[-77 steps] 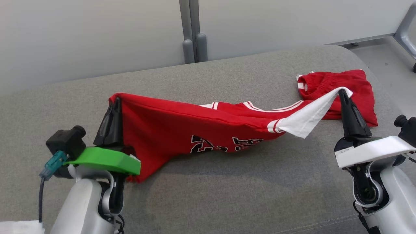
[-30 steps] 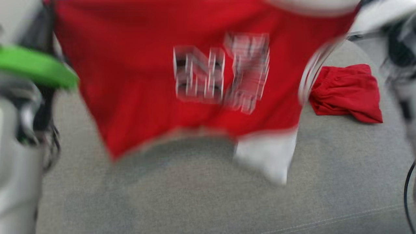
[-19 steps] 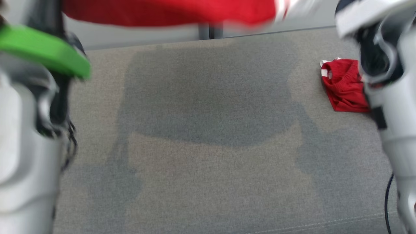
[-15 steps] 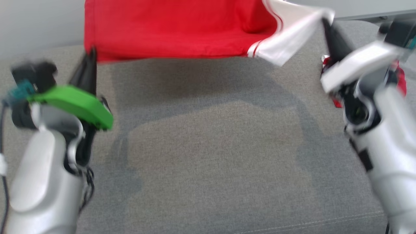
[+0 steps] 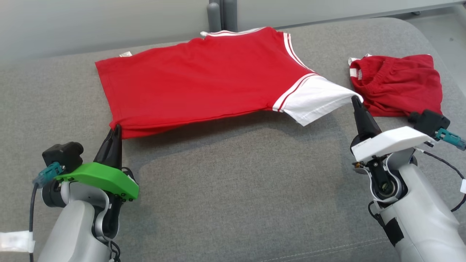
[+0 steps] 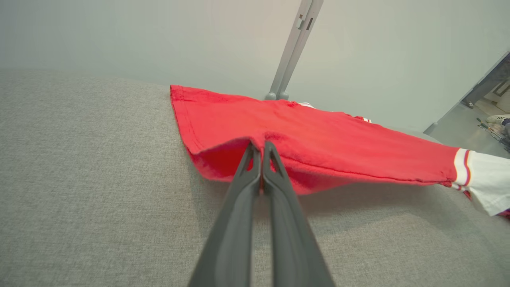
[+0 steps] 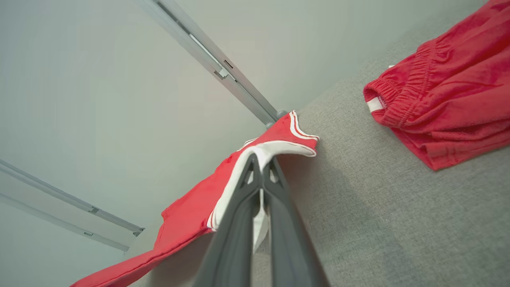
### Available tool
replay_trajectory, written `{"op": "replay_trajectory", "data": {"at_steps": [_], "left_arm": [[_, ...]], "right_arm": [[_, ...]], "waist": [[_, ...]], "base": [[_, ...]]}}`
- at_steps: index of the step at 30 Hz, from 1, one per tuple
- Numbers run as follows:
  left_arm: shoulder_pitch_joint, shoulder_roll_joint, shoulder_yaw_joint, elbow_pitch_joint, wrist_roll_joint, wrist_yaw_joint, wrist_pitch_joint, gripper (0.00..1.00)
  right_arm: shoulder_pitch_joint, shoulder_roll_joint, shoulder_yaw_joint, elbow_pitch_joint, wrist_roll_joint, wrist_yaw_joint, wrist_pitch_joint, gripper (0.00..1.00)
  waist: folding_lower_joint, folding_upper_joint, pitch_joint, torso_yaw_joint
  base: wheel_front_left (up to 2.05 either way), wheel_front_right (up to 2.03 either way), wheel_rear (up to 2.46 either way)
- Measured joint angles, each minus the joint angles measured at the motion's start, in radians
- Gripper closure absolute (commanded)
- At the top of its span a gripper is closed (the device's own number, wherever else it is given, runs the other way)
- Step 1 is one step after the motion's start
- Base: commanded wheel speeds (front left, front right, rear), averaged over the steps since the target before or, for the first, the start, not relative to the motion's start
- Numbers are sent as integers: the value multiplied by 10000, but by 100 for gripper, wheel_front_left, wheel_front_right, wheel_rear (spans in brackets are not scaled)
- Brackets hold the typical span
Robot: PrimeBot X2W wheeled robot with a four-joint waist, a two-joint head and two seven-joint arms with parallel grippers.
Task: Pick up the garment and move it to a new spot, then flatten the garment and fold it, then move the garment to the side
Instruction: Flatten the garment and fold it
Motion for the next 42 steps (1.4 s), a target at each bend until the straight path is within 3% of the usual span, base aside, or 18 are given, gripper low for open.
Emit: {"op": "replay_trajectory", "data": {"at_steps": [6,17,30,42], "left_arm": [[787,251,27,-111,134,-209,-721,100],[2810,495,477,-568,211,-265,-907,100],[4256,508,1220,-2063,207,84,-991,100],[5187,512,1636,-3405,255,351,-995,100]], "right_arm": [[721,-104,466,-560,-46,221,-136,100],[2816,-368,1578,-1634,-184,224,222,100],[3957,-1011,1870,-3666,-84,224,779,100],[4856,-1432,2784,-5768,491,228,2148,100]], "waist": [[0,0,-453,29],[-1,0,-1363,-89],[-1,0,-1649,-641],[-1,0,-1523,-416]], "base": [[0,0,0],[0,0,0],[0,0,0],[0,0,0]]}}
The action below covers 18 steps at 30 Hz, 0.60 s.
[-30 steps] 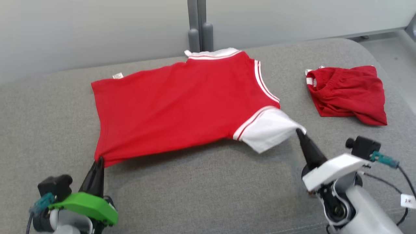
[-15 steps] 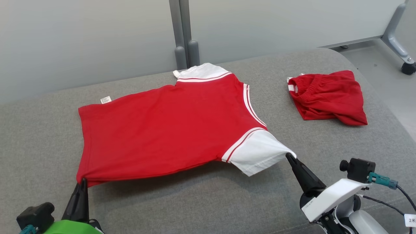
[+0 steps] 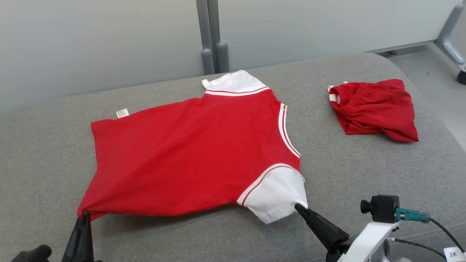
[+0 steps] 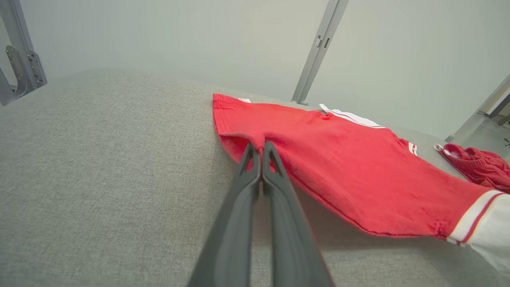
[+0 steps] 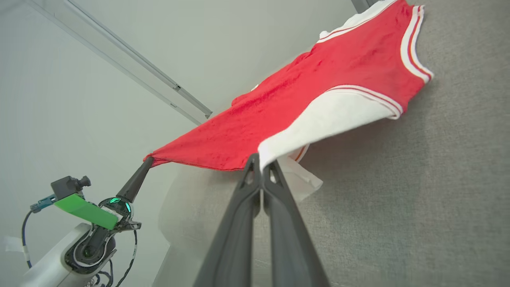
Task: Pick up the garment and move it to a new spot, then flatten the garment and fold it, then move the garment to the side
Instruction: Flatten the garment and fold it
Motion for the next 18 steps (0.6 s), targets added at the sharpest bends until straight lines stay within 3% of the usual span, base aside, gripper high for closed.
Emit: {"op": "replay_trajectory", "data": {"at_steps": [4,12,18], "left_arm": [[452,-96,-81,94,-6,0,0,100],[551,-77,-387,506,437,84,2,100],[446,-52,-468,926,669,242,0,100]], "right_arm": [[444,-466,96,36,35,-25,447,100],[928,-867,-29,633,58,-546,848,100],[1232,-863,67,1028,94,-646,1034,100]], "waist": [[0,0,54,69],[0,1,156,93],[0,0,200,109]], "base": [[0,0,0],[0,0,0],[0,0,0]]}}
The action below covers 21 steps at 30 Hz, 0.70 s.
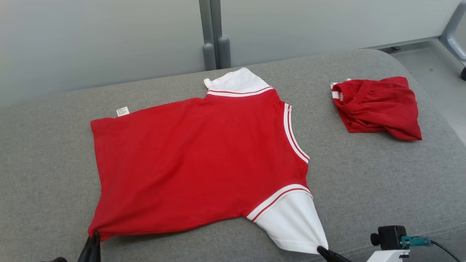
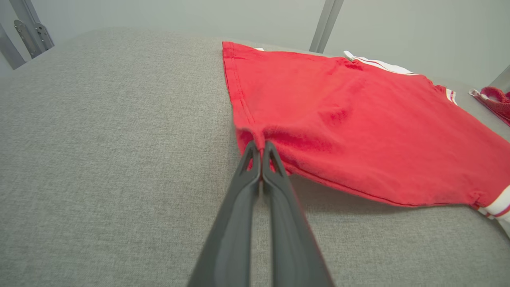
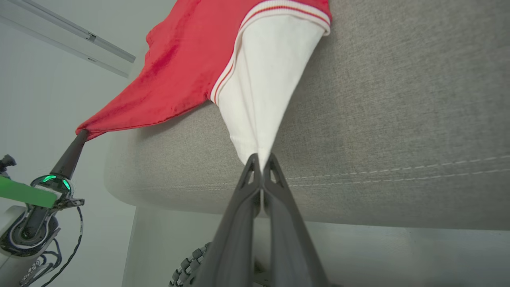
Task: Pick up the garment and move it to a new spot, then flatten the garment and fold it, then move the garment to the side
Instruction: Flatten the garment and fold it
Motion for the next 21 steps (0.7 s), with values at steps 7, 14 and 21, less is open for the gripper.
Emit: {"op": "replay_trajectory", "data": {"at_steps": [7,14,21], "left_arm": [[-136,196,-322,698,416,10,21,100],[-517,127,-483,1461,566,109,104,51],[-709,-42,-481,2038,546,198,238,0]], "right_arm": [[-26,157,4,249,-15,-73,-25,100],[-284,447,-94,1139,-451,-184,-525,12],[-337,639,-132,1973,-669,-261,-918,0]], "waist": [[0,0,59,-43],[0,0,93,-29],[0,0,58,36]], "base": [[0,0,0],[0,0,0],[0,0,0]]}}
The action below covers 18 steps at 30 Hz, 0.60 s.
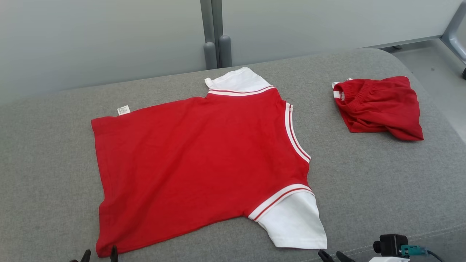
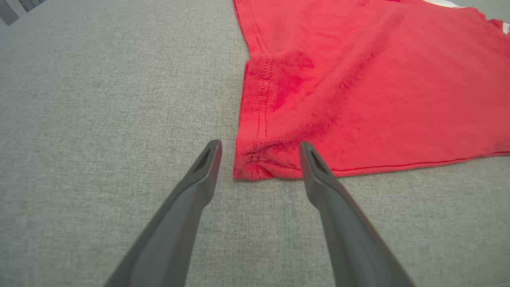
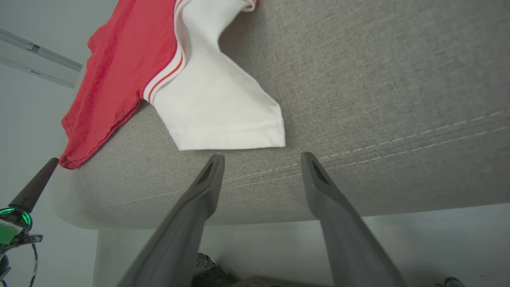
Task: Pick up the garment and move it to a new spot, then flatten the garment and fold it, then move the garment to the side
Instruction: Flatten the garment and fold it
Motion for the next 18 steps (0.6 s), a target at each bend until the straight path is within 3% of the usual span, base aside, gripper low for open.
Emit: {"op": "replay_trajectory", "data": {"at_steps": [9,18], "left_arm": [[-5,65,-48,675,2,23,318,0],[-124,-48,219,86,-46,92,27,0]], "right_arm": [[-50,79,159,823,-290,8,-353,0],[-928,-222,-259,857,-922,-10,-1120,0]], "waist": [[0,0,-60,9],[0,0,-122,54]], "base": [[0,0,0],[0,0,0]]}}
